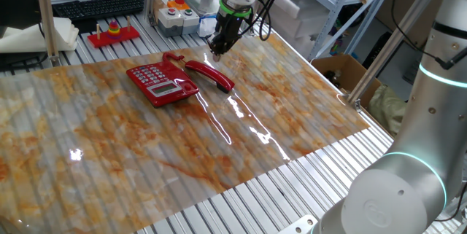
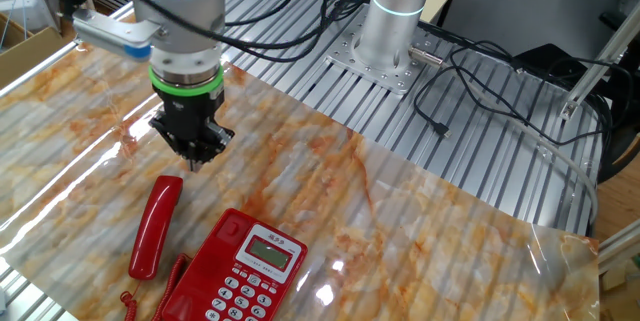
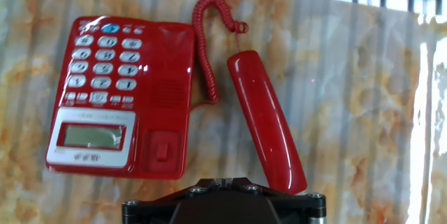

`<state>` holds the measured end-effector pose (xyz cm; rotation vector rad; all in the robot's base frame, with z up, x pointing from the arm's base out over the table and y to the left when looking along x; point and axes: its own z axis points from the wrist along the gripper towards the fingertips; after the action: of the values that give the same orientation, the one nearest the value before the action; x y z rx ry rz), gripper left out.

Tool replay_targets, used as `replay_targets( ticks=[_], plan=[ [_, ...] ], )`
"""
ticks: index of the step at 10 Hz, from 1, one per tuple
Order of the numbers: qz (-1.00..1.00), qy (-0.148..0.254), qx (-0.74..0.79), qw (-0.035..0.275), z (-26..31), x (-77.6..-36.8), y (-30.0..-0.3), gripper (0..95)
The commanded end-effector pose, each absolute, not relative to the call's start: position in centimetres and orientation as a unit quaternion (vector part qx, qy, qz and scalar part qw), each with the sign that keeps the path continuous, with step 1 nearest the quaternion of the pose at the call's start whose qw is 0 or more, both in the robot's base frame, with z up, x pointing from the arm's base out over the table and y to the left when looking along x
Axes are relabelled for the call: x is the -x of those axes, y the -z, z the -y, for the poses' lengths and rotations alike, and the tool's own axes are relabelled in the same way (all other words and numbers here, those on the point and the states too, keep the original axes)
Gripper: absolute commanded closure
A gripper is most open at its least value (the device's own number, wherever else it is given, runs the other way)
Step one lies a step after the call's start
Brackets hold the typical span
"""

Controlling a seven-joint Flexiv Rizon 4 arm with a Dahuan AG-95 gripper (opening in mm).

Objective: Place the handset of the telephone on the corresponding phone cradle

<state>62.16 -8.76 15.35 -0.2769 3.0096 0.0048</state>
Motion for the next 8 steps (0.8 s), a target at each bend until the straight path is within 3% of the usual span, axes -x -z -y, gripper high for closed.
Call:
replay_targets(
  ticks=[1, 4, 8],
  plan=[
    [-0.994, 0.006, 0.078, 0.079, 8.8, -62.3, -15.2, 95.0],
    [-0.994, 0.011, 0.073, 0.08, 9.1, -62.7, -15.2, 95.0],
    [-0.994, 0.012, 0.079, 0.077, 11.3, -66.6, -15.3, 95.0]
  ],
)
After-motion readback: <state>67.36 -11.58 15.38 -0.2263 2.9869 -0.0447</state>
